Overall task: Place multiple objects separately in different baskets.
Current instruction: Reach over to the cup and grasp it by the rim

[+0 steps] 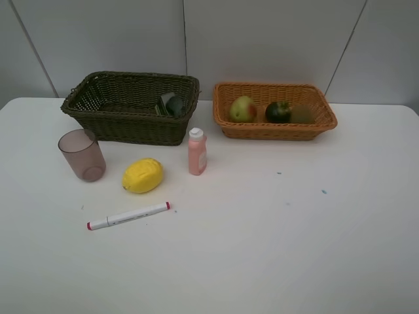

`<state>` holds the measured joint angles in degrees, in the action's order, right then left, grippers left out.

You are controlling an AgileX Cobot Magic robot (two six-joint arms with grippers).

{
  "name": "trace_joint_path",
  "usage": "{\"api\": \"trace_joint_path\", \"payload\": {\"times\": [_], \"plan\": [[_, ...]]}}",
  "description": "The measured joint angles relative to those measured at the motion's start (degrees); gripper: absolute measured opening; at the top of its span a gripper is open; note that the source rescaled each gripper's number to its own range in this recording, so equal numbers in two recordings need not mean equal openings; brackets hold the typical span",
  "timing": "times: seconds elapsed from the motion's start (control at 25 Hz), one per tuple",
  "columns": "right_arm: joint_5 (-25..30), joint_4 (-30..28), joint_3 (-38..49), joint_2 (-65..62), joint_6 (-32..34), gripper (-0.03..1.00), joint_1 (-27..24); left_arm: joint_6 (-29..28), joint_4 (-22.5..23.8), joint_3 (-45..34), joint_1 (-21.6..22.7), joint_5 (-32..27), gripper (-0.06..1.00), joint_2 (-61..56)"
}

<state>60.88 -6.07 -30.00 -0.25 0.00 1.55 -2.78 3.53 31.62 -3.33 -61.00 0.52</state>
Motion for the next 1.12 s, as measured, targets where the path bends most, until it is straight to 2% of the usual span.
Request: {"api": "trace_joint_path", "payload": {"times": [0.32, 0.56, 0.88, 1.12], "plan": [[0.00, 0.00, 0.00, 0.00, 0.00, 1.00, 0.00, -0.15, -0.17, 14.85, 0.00, -0.70, 0.96, 20.28], [0.00, 0.00, 0.00, 0.00, 0.00, 1.00, 0.00, -0.15, -3.53, 23.17, 0.00, 0.20, 0.96, 37.75], [0.00, 0.00, 0.00, 0.00, 0.00, 1.00, 0.00, 0.02, -3.53, 24.37, 0.00, 9.21, 0.96, 53.51], [0.00, 0.00, 0.00, 0.00, 0.00, 1.00, 0.00, 0.02, -3.53, 24.37, 0.00, 13.65, 0.96, 63.91]]}}
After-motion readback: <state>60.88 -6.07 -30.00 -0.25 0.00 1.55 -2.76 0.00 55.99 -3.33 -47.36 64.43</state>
